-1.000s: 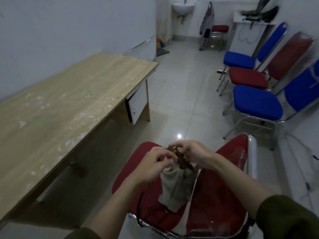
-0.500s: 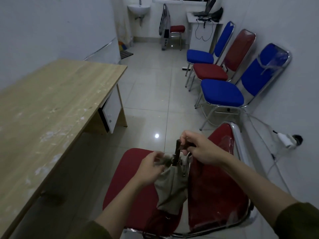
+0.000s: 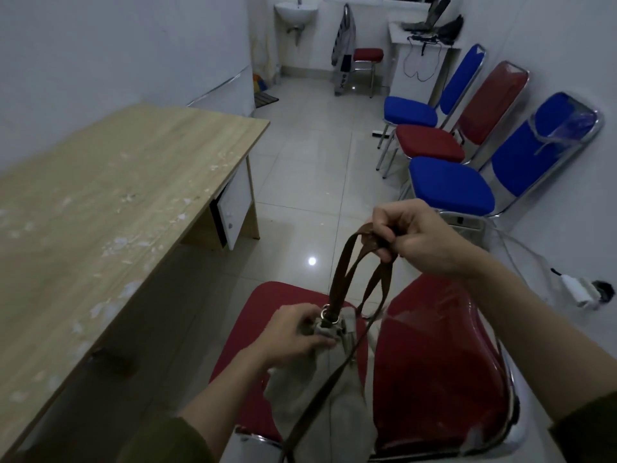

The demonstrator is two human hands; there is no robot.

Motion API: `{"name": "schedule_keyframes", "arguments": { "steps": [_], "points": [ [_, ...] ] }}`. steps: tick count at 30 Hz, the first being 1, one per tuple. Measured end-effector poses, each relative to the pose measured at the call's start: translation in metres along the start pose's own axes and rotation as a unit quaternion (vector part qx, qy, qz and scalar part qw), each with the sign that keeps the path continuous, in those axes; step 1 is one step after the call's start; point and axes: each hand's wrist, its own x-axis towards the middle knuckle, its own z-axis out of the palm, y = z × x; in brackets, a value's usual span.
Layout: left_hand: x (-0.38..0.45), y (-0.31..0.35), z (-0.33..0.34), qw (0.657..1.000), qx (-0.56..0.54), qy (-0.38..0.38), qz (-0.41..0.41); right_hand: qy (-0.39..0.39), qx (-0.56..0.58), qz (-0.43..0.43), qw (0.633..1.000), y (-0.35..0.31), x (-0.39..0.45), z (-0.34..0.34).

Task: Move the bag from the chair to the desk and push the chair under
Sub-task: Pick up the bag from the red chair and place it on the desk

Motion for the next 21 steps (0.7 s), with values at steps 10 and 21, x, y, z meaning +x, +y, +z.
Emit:
{"name": "schedule_keyframes", "arguments": {
  "steps": [10, 21],
  "points": [
    [-0.060, 0.015, -0.082, 0.948, -0.099, 0.300, 0.034, 0.021, -0.031, -0.024, 0.999, 0.002, 0.027, 0.027],
    [-0.132, 0.058, -0.195, 0.859, -0.192, 0.464, 0.103, 0.211, -0.178, -0.206, 0.939, -0.033, 0.121, 0.133]
  ]
}}
